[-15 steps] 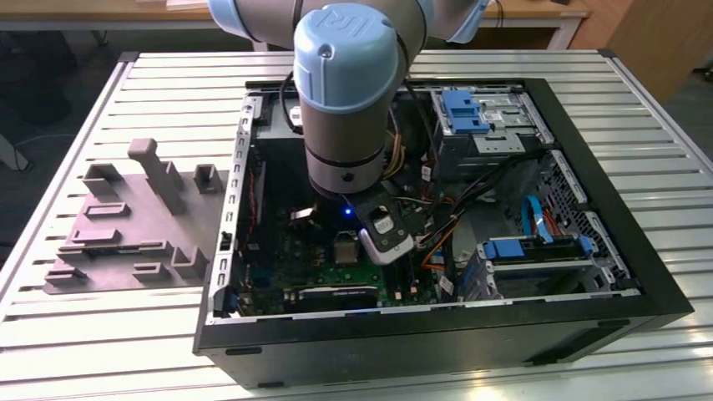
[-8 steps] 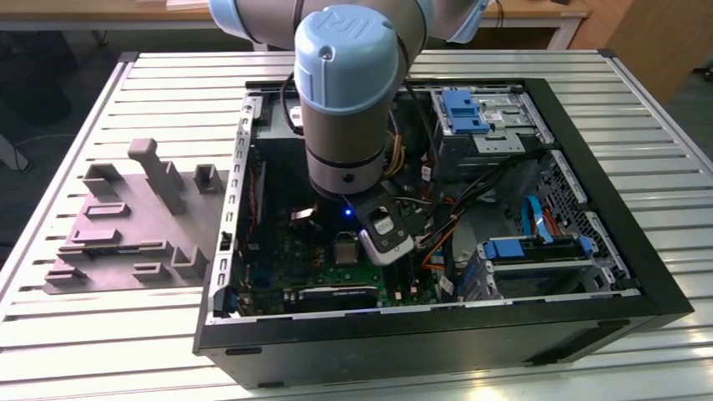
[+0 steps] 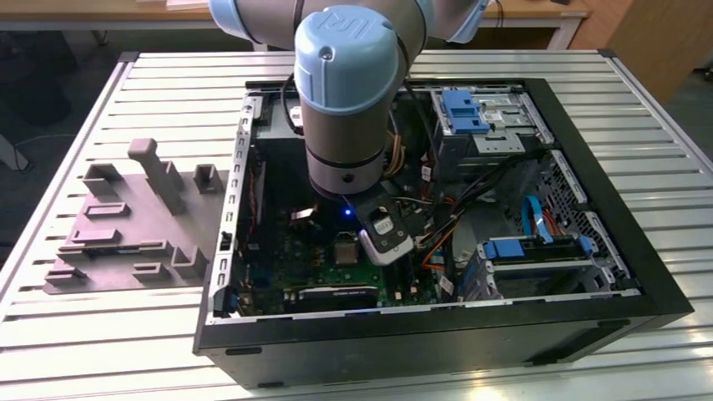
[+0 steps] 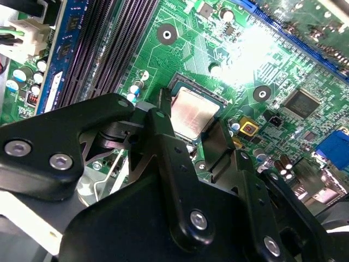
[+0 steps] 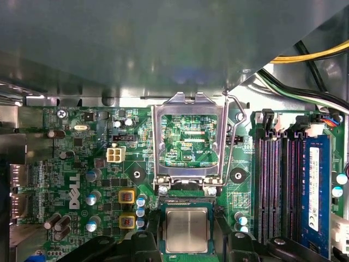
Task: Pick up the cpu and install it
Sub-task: 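Place the cpu into insertion slot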
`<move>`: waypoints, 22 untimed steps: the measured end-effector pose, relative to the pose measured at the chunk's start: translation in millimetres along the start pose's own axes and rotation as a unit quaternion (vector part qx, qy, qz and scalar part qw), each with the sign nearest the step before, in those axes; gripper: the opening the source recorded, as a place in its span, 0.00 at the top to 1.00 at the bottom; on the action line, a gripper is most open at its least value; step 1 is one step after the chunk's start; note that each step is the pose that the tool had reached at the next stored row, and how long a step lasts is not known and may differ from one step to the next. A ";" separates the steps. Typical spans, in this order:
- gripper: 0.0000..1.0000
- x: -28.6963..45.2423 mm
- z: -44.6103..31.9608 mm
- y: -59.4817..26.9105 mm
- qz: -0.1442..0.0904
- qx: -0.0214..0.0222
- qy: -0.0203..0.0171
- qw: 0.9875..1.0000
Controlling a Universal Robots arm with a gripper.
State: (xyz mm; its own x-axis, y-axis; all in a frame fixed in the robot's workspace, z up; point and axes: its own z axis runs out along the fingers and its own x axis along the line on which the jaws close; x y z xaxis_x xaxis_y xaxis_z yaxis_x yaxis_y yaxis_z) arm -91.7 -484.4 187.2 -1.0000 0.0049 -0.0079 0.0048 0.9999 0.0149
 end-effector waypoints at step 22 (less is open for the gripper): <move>0.54 -0.2 -17.3 0.3 0.000 -0.001 0.000 1.000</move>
State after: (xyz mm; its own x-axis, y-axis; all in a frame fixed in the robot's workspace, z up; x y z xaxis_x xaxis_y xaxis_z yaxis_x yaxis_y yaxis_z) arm -91.6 -484.4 204.5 -1.0000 0.0057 -0.0080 0.0056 0.9998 0.0172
